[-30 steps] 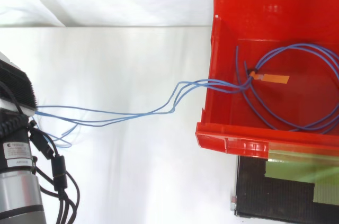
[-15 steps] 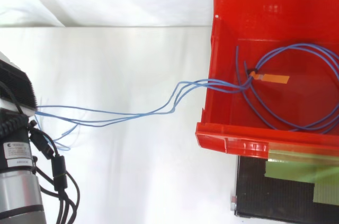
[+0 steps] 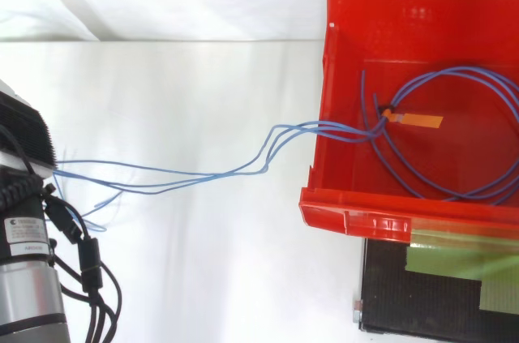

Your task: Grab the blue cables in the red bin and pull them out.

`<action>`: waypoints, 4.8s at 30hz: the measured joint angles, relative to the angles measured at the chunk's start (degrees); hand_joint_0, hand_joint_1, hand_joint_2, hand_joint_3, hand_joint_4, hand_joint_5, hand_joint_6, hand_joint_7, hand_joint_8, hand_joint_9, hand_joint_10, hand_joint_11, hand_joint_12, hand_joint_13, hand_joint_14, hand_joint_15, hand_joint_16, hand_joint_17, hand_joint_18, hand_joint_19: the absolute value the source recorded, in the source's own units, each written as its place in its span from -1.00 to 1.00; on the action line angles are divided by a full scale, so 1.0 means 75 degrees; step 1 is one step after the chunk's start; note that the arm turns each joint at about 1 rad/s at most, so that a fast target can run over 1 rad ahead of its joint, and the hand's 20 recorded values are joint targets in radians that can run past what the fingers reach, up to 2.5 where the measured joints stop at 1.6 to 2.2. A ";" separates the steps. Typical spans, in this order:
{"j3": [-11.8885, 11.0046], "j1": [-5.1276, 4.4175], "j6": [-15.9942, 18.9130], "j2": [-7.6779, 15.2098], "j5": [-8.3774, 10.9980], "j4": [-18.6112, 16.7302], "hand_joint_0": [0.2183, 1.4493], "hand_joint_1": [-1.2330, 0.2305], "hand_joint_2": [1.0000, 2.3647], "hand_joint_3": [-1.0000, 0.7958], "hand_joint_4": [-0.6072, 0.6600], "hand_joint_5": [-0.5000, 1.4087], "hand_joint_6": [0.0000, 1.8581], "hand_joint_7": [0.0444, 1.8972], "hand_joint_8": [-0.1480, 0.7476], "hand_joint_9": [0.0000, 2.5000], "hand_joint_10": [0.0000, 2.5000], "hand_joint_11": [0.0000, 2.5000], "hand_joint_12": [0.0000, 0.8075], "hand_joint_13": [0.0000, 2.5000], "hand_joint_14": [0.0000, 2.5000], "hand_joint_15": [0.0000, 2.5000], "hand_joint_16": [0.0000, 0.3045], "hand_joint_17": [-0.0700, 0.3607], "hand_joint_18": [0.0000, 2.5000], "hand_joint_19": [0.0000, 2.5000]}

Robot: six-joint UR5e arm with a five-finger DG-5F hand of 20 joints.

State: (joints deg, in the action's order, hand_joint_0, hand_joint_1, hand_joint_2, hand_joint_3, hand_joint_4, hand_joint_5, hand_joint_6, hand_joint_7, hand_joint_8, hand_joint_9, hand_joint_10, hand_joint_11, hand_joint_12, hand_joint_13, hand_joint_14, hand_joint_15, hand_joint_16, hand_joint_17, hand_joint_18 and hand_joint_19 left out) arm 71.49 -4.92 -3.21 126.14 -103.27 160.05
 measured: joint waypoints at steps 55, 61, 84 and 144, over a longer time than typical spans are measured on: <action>0.0005 -0.0001 0.0000 0.0004 0.0000 0.0000 0.33 -0.76 -0.98 -0.53 0.07 0.21 0.62 -0.88 -0.06 -0.07 -0.08 0.05 -0.33 -0.17 1.00 -0.40 -0.80 -0.36 0.03 0.02; 0.0003 -0.0001 0.0000 0.0004 0.0000 0.0000 0.33 -0.75 -0.98 -0.52 0.07 0.21 0.62 -0.89 -0.06 -0.07 -0.08 0.04 -0.33 -0.17 1.00 -0.41 -0.80 -0.35 0.03 0.02; 0.0002 -0.0001 0.0000 0.0002 0.0000 0.0000 0.32 -0.73 -0.98 -0.55 0.07 0.21 0.63 -0.88 -0.05 -0.07 -0.13 0.08 -0.36 -0.17 1.00 -0.42 -0.80 -0.35 0.01 -0.03; 0.0003 0.0000 0.0000 0.0002 0.0000 0.0000 0.26 -0.69 -0.98 -0.60 0.06 0.20 0.64 -0.88 -0.07 -0.08 -0.13 0.06 -0.38 -0.17 1.00 -0.44 -0.79 -0.34 0.02 -0.06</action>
State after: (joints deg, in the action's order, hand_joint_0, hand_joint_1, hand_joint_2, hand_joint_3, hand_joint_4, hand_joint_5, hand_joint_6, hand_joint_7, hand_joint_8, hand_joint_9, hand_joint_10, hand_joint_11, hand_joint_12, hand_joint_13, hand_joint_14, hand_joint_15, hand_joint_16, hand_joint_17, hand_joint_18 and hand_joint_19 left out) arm 71.51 -4.92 -3.21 126.15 -103.27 160.05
